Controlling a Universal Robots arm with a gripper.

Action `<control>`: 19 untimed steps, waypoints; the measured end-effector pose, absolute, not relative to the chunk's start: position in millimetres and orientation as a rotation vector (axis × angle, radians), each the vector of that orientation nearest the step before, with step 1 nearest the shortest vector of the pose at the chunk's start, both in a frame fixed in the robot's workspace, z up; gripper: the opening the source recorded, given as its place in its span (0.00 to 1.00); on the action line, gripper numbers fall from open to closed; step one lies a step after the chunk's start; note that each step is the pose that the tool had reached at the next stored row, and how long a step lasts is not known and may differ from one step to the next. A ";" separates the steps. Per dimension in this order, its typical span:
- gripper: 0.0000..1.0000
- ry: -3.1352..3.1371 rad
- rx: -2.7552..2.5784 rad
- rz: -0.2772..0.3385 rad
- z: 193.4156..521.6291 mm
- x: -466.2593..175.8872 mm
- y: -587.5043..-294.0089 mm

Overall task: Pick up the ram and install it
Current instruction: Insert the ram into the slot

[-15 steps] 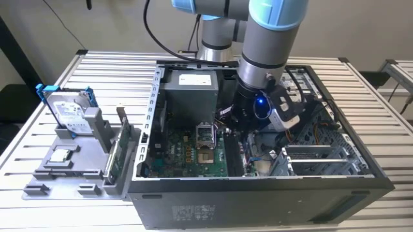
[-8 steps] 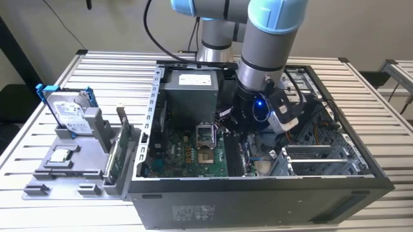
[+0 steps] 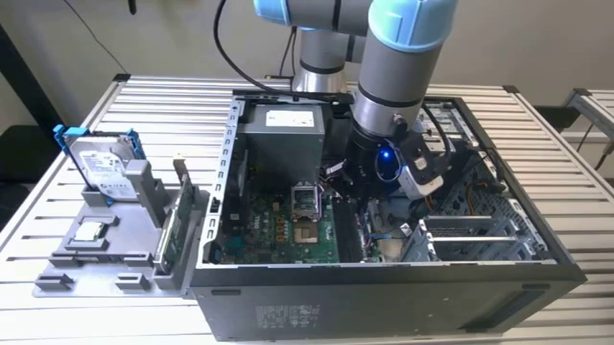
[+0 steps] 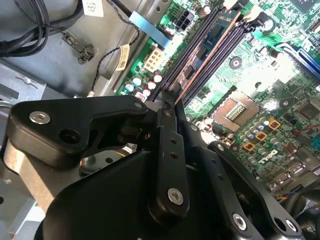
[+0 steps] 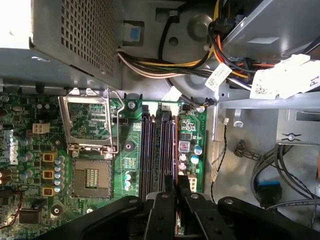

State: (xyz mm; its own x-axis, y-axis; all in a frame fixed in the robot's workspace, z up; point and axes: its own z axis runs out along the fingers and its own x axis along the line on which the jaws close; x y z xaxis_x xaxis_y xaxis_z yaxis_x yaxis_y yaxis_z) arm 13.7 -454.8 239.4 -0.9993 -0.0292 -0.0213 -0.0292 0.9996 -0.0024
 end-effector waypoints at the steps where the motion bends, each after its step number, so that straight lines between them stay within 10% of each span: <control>1: 0.15 3.120 -0.046 -0.002 238.8 13.7 -454.7; 19: 0.15 3.120 -0.039 -0.003 225.4 14.9 -458.4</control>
